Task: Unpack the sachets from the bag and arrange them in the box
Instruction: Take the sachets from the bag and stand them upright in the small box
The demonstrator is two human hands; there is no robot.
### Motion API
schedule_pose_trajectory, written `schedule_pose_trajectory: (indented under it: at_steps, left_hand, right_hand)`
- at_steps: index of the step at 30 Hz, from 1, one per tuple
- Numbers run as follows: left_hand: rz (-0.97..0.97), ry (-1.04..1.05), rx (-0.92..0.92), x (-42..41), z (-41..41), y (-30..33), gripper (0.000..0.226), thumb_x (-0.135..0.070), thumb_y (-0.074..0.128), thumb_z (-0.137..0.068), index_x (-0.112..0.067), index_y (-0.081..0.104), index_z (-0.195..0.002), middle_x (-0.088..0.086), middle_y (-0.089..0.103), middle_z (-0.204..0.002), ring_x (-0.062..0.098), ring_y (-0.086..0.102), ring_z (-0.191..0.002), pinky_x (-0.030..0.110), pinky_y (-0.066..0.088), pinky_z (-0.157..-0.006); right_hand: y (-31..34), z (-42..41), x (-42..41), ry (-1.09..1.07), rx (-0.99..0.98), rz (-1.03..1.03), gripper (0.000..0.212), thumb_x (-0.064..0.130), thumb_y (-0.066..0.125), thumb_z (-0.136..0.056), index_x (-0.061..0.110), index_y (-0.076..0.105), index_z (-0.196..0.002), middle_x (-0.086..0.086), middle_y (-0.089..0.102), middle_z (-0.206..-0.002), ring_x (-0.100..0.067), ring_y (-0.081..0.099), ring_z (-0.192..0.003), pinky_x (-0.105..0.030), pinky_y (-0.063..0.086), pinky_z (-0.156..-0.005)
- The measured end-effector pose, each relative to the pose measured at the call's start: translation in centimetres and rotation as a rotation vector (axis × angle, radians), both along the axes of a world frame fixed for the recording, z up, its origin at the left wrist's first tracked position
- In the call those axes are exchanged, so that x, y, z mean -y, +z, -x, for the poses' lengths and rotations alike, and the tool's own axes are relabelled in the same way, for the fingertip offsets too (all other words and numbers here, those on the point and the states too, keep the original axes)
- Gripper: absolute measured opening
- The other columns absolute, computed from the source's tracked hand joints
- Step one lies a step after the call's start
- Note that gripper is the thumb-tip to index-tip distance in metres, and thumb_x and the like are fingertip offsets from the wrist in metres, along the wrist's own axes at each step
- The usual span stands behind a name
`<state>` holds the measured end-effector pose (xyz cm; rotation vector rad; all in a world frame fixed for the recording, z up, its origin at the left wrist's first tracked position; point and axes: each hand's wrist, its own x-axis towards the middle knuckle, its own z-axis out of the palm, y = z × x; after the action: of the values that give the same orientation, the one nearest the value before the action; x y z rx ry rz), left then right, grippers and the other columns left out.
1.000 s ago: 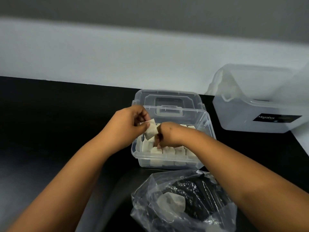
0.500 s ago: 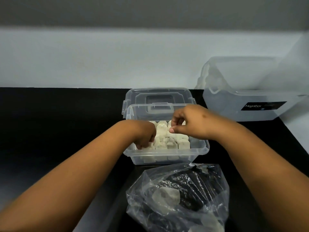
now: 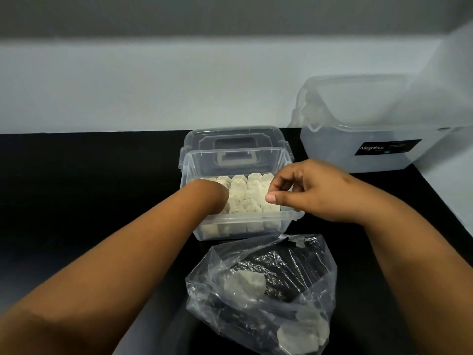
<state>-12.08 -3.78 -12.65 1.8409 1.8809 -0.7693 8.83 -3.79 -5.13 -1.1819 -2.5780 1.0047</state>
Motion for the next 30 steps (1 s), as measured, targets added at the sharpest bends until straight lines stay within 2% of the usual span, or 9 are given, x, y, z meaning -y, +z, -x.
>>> schedule_pose_trajectory:
  at_steps: [2, 5, 9, 12, 15, 19, 22, 27, 30]
  left_hand:
    - [-0.012, -0.004, -0.005, 0.0, 0.0, 0.3, 0.028, -0.016, 0.052, -0.092, -0.002, 0.056, -0.117, 0.011, 0.06, -0.106, 0.028, 0.059, -0.099, 0.039, 0.048, -0.095]
    - [-0.088, -0.029, -0.017, 0.0, 0.4, 1.3, 0.02, -0.008, 0.064, -0.086, -0.003, 0.061, -0.105, 0.005, 0.057, -0.092, 0.02, 0.056, -0.083, 0.035, 0.051, -0.089]
    - [-0.358, -0.011, 0.029, 0.7, 0.6, 4.2, 0.02, -0.014, 0.063, -0.09, -0.007, 0.064, -0.108, 0.004, 0.064, -0.106, 0.022, 0.061, -0.097, 0.032, 0.048, -0.087]
    - [-0.593, -0.011, 0.155, 3.2, -0.1, 7.8, 0.02, -0.028, 0.058, -0.092, -0.012, 0.068, -0.098, 0.004, 0.068, -0.097, 0.022, 0.062, -0.09, 0.033, 0.048, -0.081]
    - [-0.781, -0.014, 0.373, 6.8, -1.2, 10.4, 0.018, -0.033, 0.058, -0.092, -0.019, 0.068, -0.094, -0.004, 0.068, -0.09, 0.014, 0.062, -0.084, 0.032, 0.05, -0.077]
    - [-0.729, -0.053, 0.499, 10.5, -3.3, 9.3, 0.013, -0.034, 0.061, -0.09, -0.024, 0.069, -0.093, -0.01, 0.066, -0.088, 0.002, 0.058, -0.074, 0.022, 0.045, -0.071]
    - [-0.609, -0.052, 0.551, 12.3, -4.3, 6.0, 0.011, -0.032, 0.061, -0.09, -0.025, 0.069, -0.094, -0.01, 0.065, -0.092, 0.001, 0.057, -0.076, 0.016, 0.044, -0.069]
    - [-0.493, -0.032, 0.546, 13.3, -4.8, -1.3, 0.013, -0.023, 0.062, -0.088, -0.025, 0.071, -0.098, -0.005, 0.067, -0.098, 0.012, 0.062, -0.088, 0.031, 0.051, -0.081]
    - [-0.497, -0.029, 0.523, 13.6, -4.8, -4.1, 0.018, -0.019, 0.058, -0.088, -0.024, 0.069, -0.101, -0.001, 0.068, -0.1, 0.017, 0.063, -0.091, 0.028, 0.049, -0.078]
  right_hand:
    - [-0.1, -0.3, 0.4, 0.004, -0.011, 0.003, 0.016, 0.042, 0.07, -0.082, 0.026, 0.071, -0.087, 0.016, 0.067, -0.076, 0.013, 0.056, -0.062, -0.007, 0.037, -0.059]
    - [-0.3, -0.7, 1.3, 0.027, -0.046, 0.036, 0.017, 0.04, 0.072, -0.081, 0.024, 0.072, -0.088, 0.017, 0.068, -0.076, 0.01, 0.056, -0.061, -0.014, 0.04, -0.065]
    - [-0.8, -1.5, 2.7, 0.092, -0.129, 0.237, 0.013, 0.032, 0.075, -0.081, 0.022, 0.073, -0.089, 0.01, 0.071, -0.08, -0.002, 0.062, -0.064, -0.025, 0.053, -0.066]
    - [-2.6, -1.8, 3.7, 0.112, -0.117, 0.362, 0.012, 0.022, 0.074, -0.083, 0.017, 0.073, -0.093, 0.0, 0.073, -0.086, -0.018, 0.069, -0.074, -0.033, 0.059, -0.073]
    - [-5.6, -2.0, 4.4, 0.118, -0.06, 0.474, 0.012, 0.018, 0.073, -0.085, 0.014, 0.072, -0.096, -0.005, 0.073, -0.089, -0.016, 0.067, -0.073, -0.036, 0.057, -0.078]
    - [-9.8, -1.5, 5.1, 0.055, 0.046, 0.457, 0.008, 0.016, 0.071, -0.086, 0.015, 0.071, -0.094, -0.005, 0.074, -0.09, -0.009, 0.065, -0.07, -0.022, 0.054, -0.064]
    - [-12.4, -0.8, 5.6, -0.028, 0.09, 0.304, 0.005, 0.018, 0.073, -0.084, 0.022, 0.071, -0.086, 0.004, 0.071, -0.084, -0.007, 0.064, -0.072, -0.025, 0.055, -0.073]
    - [-14.7, 0.0, 6.5, -0.016, 0.171, 0.048, 0.012, 0.02, 0.068, -0.083, 0.022, 0.069, -0.095, 0.007, 0.068, -0.091, -0.011, 0.062, -0.084, -0.023, 0.046, -0.072]
    - [-15.1, 0.5, 7.1, 0.033, 0.202, -0.009, 0.016, 0.023, 0.069, -0.08, 0.018, 0.066, -0.095, 0.001, 0.066, -0.099, -0.018, 0.062, -0.089, -0.03, 0.051, -0.078]
